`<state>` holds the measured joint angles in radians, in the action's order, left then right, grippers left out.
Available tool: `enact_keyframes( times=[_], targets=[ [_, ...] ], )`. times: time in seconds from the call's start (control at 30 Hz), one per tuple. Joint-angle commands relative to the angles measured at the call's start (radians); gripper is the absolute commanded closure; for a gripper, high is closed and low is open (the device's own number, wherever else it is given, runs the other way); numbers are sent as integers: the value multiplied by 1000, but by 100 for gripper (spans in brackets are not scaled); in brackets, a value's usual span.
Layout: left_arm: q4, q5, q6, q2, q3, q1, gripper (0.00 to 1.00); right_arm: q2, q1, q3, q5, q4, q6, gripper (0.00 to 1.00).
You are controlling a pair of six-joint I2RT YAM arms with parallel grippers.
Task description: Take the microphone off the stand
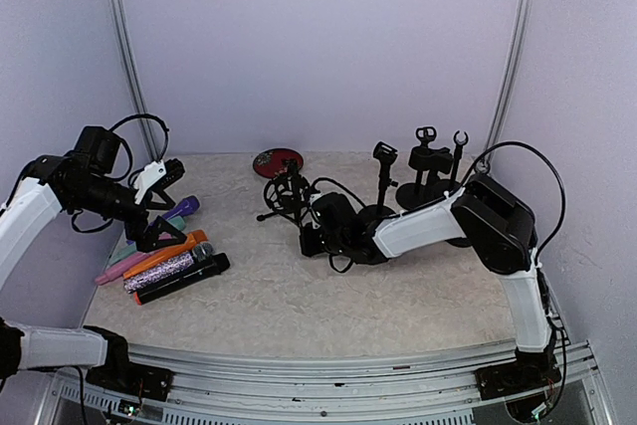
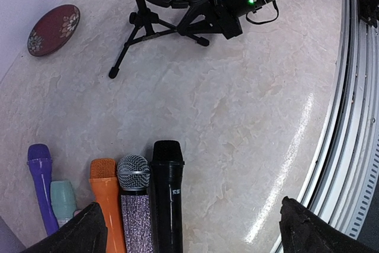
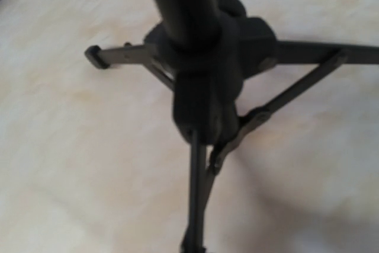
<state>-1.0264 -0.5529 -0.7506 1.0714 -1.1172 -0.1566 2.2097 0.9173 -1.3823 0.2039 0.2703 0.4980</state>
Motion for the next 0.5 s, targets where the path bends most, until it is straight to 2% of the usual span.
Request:
enact_keyframes(
  times=[0.0,0.03,0.1,0.17,0.23,0.27,0.3,0.47],
  targets=[
    [14,-6,-15,-7,17,24,1,7,-30,-41,62,-49,-57,97],
    [32,0,-9,-6,28,29,1,-10,-30,-31,59,-45,-73,86],
    [92,21,21,-8,56,48,1,-65,-30,14,53,-16,-100,47],
    [169,45,67,-13,86,65,1,-146,-28,81,59,17,-118,25],
    [266,80,132,-19,122,80,1,-232,-26,152,61,40,-133,7],
    [319,101,166,-22,142,86,1,-277,-26,185,61,44,-134,1],
    [364,130,209,-25,161,88,1,-323,-22,220,56,48,-137,0],
    [598,195,332,-43,289,101,1,-569,-4,453,110,59,-144,0]
  ],
)
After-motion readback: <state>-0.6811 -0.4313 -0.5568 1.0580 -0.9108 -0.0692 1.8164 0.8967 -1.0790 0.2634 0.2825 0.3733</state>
